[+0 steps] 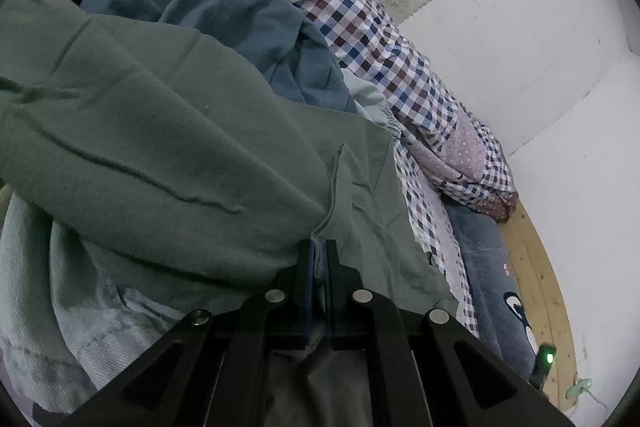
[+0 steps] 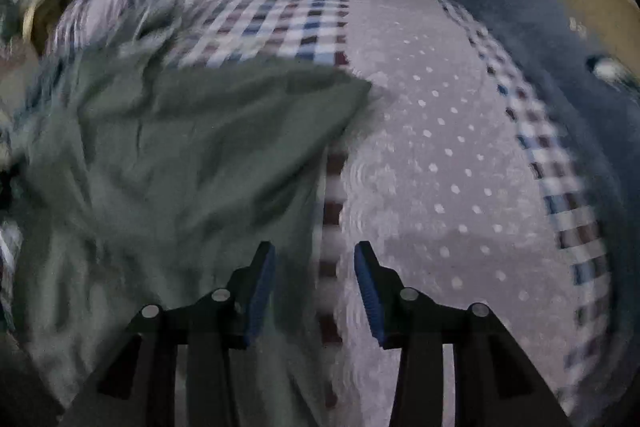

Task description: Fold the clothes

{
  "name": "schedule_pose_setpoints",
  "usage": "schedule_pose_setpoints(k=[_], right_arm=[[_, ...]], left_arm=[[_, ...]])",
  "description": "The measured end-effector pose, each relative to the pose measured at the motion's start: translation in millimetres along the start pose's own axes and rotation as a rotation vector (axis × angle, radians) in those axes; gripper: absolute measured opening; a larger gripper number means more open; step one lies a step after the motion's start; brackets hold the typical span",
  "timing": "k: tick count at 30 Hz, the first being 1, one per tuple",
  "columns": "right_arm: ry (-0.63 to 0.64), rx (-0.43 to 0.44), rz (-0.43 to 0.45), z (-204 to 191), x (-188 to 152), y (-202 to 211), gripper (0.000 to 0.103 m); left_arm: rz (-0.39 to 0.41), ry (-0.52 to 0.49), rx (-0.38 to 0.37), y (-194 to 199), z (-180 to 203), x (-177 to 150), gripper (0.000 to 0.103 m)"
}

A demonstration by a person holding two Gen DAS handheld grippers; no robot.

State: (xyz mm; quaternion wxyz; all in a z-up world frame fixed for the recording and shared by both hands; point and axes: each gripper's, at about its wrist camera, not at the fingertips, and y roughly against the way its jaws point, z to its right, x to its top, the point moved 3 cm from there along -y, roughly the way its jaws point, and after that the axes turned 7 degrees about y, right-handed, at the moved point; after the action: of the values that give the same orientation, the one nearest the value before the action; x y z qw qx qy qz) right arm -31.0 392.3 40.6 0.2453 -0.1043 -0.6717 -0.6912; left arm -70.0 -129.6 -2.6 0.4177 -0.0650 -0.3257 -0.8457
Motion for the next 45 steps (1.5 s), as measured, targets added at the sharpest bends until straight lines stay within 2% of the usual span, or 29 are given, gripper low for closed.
schedule_pose_setpoints(k=[4, 6, 8, 9, 14, 19, 22, 25, 26, 28, 29, 32, 39, 40, 41, 42, 45], right_arm=[[0.117, -0.077, -0.030, -27.2, -9.9, -4.0, 0.043], [0.149, -0.109, -0.050, -34.6, -10.9, -12.1, 0.040], [0.169, -0.150, -0.064, -38.2, -12.0, -19.2, 0.011], [0.167, -0.170, -0.072, -36.2, -13.4, -22.3, 0.004], [0.017, -0.240, -0.008, 4.6, -21.8, -10.0, 0.003], [-0.020, -0.179, -0.103, 18.2, -43.5, -28.0, 0.004], [-0.024, -0.173, -0.142, 19.9, -44.3, -19.4, 0.005], [-0.023, -0.150, -0.172, 23.2, -39.5, -4.6, 0.011], [-0.042, -0.137, -0.141, 26.4, -32.3, 4.3, 0.017], [-0.094, -0.089, -0.068, 33.1, -16.4, 10.7, 0.045], [-0.123, -0.053, -0.028, 35.4, -4.1, 10.4, 0.048], [-0.191, 0.016, 0.016, 41.6, 29.7, -12.5, 0.048], [-0.285, 0.009, -0.025, 78.5, 83.6, -90.9, 0.048], [-0.283, 0.002, -0.030, 82.2, 87.7, -97.5, 0.046], [-0.287, 0.000, -0.037, 85.6, 90.4, -104.1, 0.037], [-0.293, 0.005, -0.044, 89.2, 91.9, -108.6, 0.000], [-0.278, -0.025, -0.014, 96.2, 97.6, -103.7, 0.000]], left_arm=[[0.004, 0.012, -0.002, 0.8, 0.9, -0.4, 0.003], [0.006, 0.014, -0.004, 1.0, 2.0, -0.7, 0.003], [0.006, 0.013, -0.011, 1.3, 3.6, -1.0, 0.003], [0.006, 0.013, -0.018, 1.8, 4.8, -1.6, 0.003], [-0.027, 0.019, -0.122, 2.9, 19.5, -8.2, 0.003], [-0.101, -0.028, -0.039, -14.1, 22.7, -27.0, 0.003], [-0.123, -0.006, -0.013, -17.9, 17.3, -29.9, 0.003], [-0.119, -0.038, 0.007, -16.9, 21.3, -30.9, 0.003], [-0.118, -0.048, 0.014, -17.6, 22.2, -31.2, 0.003], [-0.118, -0.054, 0.021, -19.1, 22.3, -33.8, 0.003], [-0.118, -0.057, 0.024, -19.9, 22.4, -34.9, 0.003], [-0.112, -0.064, 0.029, -22.3, 22.6, -35.1, 0.003], [-0.112, -0.077, 0.036, -27.5, 18.4, -33.7, 0.003], [-0.113, -0.080, 0.038, -27.8, 17.2, -33.3, 0.003], [-0.115, -0.083, 0.040, -28.3, 16.0, -33.1, 0.003], [-0.116, -0.084, 0.041, -29.1, 15.2, -33.0, 0.003], [-0.117, -0.085, 0.033, -30.0, 14.7, -32.5, 0.003]])
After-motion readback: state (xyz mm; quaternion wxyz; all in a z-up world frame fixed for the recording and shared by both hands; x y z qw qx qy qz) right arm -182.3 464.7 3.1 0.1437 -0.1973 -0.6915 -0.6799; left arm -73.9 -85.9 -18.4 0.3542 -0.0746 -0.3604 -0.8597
